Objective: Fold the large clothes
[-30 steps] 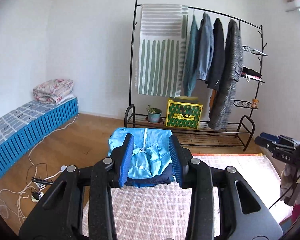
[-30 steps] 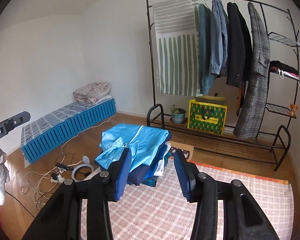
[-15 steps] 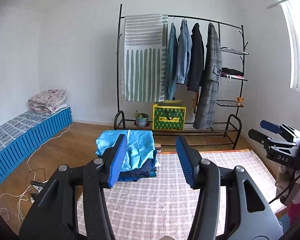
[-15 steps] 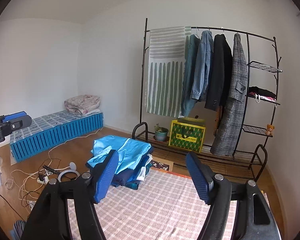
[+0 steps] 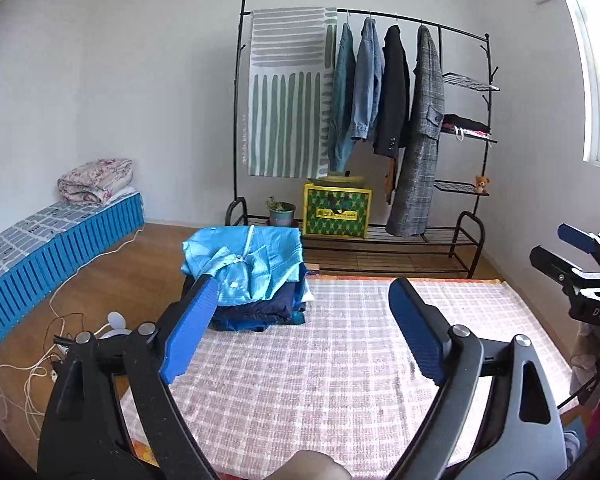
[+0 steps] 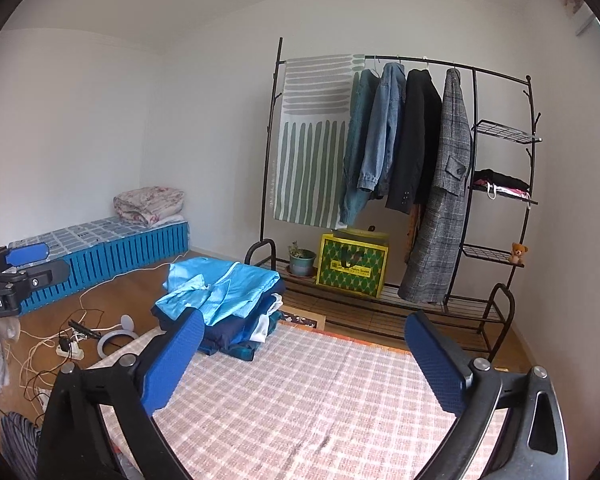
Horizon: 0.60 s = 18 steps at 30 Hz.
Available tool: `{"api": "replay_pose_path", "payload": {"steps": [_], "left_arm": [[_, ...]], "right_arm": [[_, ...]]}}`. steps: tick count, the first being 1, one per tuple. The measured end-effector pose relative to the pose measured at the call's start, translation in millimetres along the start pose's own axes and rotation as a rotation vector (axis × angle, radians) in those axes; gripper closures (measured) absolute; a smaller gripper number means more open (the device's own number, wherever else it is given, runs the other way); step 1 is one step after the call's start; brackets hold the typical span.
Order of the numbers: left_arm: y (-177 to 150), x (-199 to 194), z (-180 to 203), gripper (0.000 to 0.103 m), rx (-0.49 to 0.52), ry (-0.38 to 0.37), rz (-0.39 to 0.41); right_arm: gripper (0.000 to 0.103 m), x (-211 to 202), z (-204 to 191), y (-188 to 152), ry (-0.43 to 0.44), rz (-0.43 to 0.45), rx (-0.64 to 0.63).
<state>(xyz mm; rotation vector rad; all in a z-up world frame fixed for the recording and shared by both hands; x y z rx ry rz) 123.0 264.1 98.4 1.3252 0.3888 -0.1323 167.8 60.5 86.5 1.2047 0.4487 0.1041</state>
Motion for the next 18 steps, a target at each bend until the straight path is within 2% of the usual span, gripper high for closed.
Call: {"api": "replay_pose_path", "payload": {"steps": [2, 8, 13, 18], "left_arm": [[-8.7, 6.7, -1.2, 0.000, 0.018, 0.044, 0.023], [-34.4, 29.7, -1.9, 0.000, 0.030, 0.087, 0.012], [-51.5, 56.8, -4.2, 0.000, -0.002, 0.081, -0.001], [-69.4, 95.9, -8.3, 0.000, -0.012, 0.078, -0.038]], "right_arm": [[0.000, 7.4, -2.3, -7.7, -0.003, 0.000, 0.002], [0.000, 37.1, -3.1, -35.3, 0.012, -0.034, 0.050], [0.000, 68.6, -2.3, -58.9, 0.016, -0.068, 0.100], [0.000, 95.2, -9.0, -81.0, 0.011, -0.088, 0.081]]}}
Point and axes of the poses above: each gripper's, at about its wrist camera, not at the fingertips, and x roughly the way its jaws point, z to its right, y to its top, the point moved 7 cm from there along x, roughly the way its jaws point, and after that the axes turned 9 degrees about -x, right-handed, at the moved point
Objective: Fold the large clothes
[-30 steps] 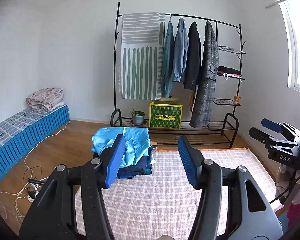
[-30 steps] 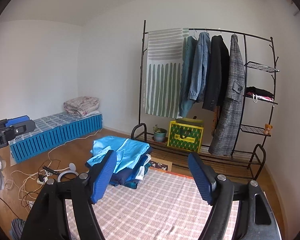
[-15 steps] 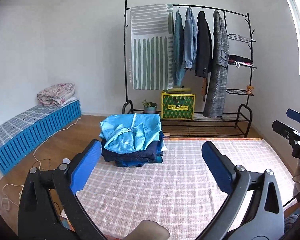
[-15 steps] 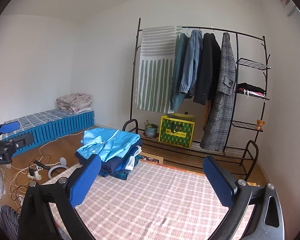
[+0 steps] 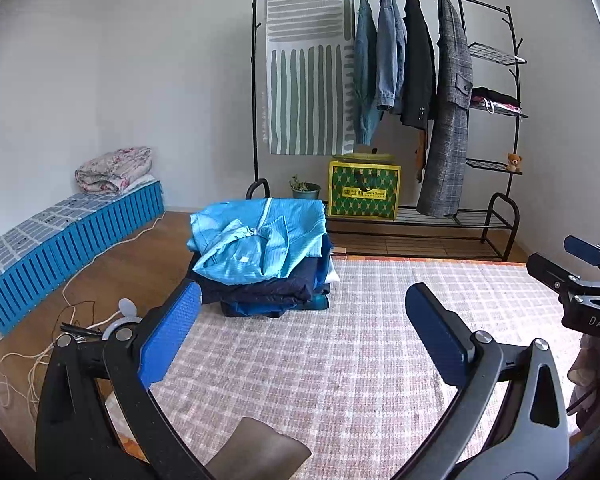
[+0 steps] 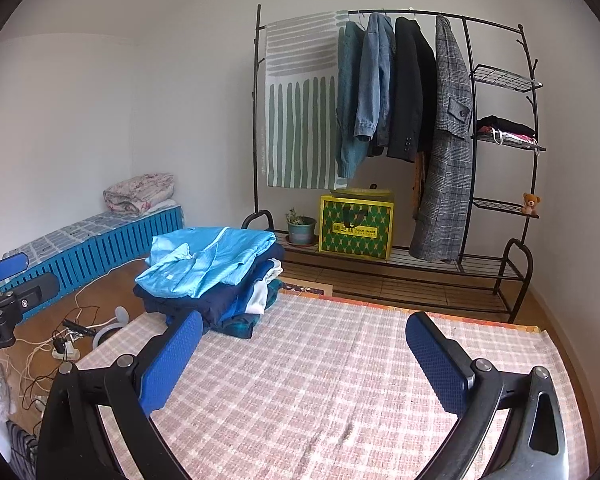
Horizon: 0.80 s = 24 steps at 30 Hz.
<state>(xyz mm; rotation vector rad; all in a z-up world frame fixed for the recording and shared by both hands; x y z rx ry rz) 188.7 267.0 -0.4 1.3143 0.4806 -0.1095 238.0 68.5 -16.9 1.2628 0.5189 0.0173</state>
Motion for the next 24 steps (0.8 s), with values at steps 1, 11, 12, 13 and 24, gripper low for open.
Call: {"api": "replay_pose_path", "payload": {"steps": [1, 11, 12, 13, 24], "left_arm": [[-3.9, 9.7, -1.5, 0.000, -0.015, -0.004, -0.017], [-30.2, 84.3, -13.9, 0.000, -0.073, 0.017, -0.098], [-32.2, 88.7, -15.0, 0.000, -0.078, 0.021, -0.104], [-34.2, 92.2, -15.4, 0.000, -0.076, 0.024, -0.109], [-63.5, 114.7, -25.3, 0.000, -0.028, 0.085, -0.165]], "right_arm": [[0.000, 6.2, -0.3, -4.1, -0.002, -0.009, -0.004], [0.000, 46.0, 17.1, -28.3, -0.017, -0.046, 0.064], [0.000, 49.1, 18.7, -30.6, -0.020, -0.052, 0.072], [0.000, 52.1, 19.9, -32.3, -0.022, -0.058, 0.079], [0.000, 75.9, 19.3, -54.9, -0.039, -0.140, 0.041]]}}
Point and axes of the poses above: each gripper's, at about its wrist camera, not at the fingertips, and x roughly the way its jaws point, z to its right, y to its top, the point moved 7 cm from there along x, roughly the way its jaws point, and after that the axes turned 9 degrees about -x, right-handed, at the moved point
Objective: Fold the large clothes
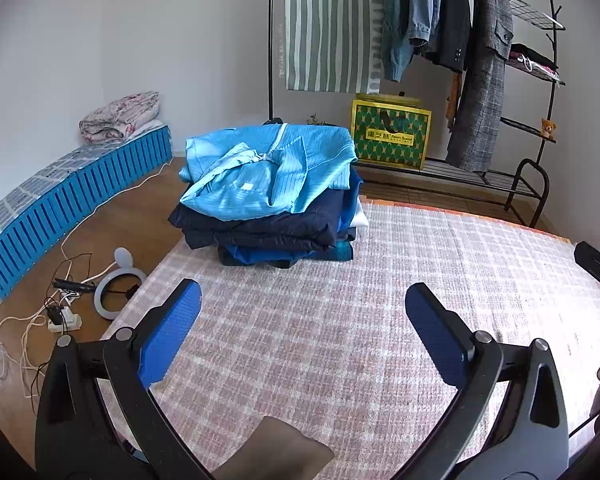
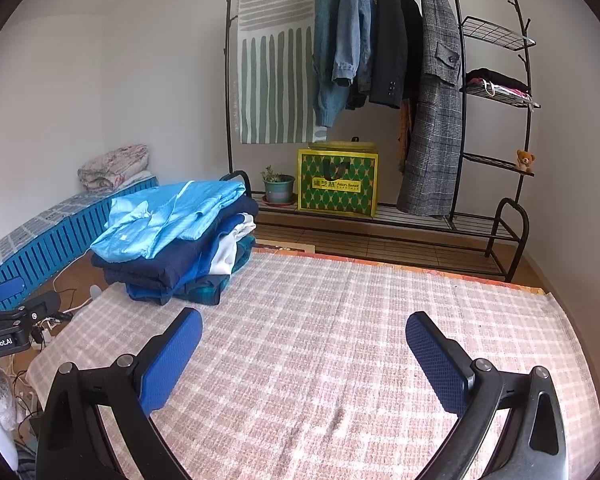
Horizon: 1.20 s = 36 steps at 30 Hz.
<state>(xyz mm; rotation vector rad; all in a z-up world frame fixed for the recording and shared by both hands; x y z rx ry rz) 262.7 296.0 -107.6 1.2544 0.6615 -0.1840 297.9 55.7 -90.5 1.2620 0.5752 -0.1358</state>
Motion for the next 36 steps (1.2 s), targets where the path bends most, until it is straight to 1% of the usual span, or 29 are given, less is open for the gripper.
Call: {"api": "replay_pose_path", "payload": {"steps": [7, 13, 36], "left_arm": [[-7.7, -0.1, -0.5, 0.000, 0.012, -0.001, -0.002], [-7.6, -0.3, 0.9, 0.000, 0.015, -0.008, -0.005], [-8.9, -1.2, 0.2, 0.000, 0.015, -0.005, -0.004]], "right_arm": [[0.000, 8.9, -1.6, -10.2, 0.001, -0.041, -0.015], [0.000, 8.5, -9.5, -10.7, -0.005, -0.040, -0.051], [0.000, 13.2, -21.5, -12.6, 0.012, -0.053, -0.063]]}}
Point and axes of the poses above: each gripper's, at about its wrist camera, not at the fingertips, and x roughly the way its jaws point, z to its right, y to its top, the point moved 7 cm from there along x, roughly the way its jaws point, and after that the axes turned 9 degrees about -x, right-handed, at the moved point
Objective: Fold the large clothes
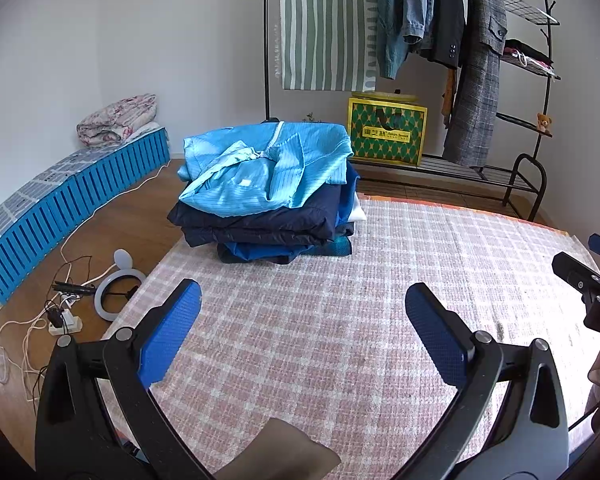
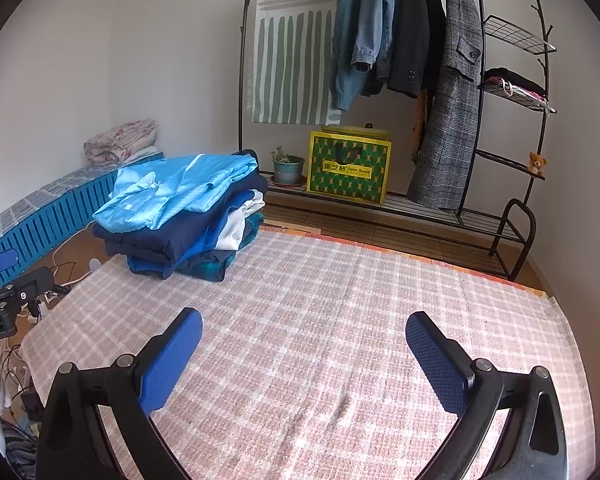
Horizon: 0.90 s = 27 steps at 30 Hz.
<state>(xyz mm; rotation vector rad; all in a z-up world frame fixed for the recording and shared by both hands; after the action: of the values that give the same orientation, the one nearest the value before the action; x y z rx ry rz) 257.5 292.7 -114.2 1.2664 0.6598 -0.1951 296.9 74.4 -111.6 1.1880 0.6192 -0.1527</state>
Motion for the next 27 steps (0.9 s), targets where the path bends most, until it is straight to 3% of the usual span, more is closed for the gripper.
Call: {"api": "replay_pose_path", "payload": {"steps": [27], "left_arm": [[3.3, -3.1, -2.8, 0.000, 0.005, 0.009, 0.025]], "right_arm": [[0.000, 2.7, -6.6, -0.4, 0.008, -0.007, -0.005]]}}
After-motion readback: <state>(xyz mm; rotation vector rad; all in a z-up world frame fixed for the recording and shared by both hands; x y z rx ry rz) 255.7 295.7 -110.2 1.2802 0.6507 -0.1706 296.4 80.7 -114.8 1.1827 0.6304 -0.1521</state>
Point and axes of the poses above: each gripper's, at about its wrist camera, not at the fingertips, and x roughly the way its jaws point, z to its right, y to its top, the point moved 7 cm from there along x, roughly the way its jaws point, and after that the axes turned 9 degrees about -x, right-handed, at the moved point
